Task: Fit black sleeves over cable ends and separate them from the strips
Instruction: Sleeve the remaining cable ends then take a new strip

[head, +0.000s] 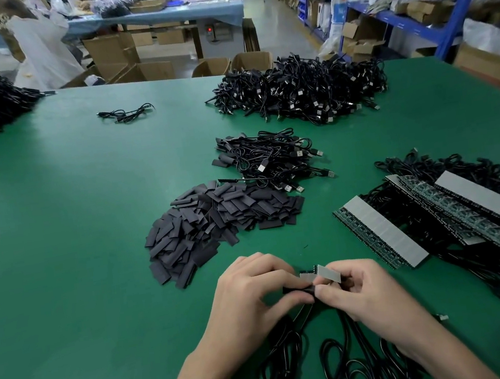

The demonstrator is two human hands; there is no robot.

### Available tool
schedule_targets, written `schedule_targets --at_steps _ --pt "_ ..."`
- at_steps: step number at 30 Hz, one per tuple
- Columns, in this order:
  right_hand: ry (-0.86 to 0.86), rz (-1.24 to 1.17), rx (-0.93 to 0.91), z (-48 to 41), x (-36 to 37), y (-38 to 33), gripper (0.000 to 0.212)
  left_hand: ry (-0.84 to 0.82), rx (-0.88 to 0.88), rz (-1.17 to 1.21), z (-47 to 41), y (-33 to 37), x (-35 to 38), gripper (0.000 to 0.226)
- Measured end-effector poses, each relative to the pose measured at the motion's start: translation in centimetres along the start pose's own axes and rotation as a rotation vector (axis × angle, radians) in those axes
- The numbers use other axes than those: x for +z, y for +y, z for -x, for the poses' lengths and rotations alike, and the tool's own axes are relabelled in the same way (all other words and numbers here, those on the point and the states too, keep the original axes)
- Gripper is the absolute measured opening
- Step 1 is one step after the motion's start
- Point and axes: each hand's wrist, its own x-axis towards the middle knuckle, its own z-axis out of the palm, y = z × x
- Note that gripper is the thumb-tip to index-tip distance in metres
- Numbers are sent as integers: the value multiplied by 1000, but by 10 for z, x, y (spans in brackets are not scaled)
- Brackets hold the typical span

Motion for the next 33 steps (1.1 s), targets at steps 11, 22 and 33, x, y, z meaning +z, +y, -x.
schedule_targets --at_steps 11,22,33 --pt "89 99 3 -3 -3 7 42 -76 -33 -26 0 -3 -4 24" --pt "87 111 4 -2 -4 6 47 -108 -84 86 0 -3 -2 17" --pt "17 105 35 -3 -2 7 48 -87 -65 131 2 0 3 17"
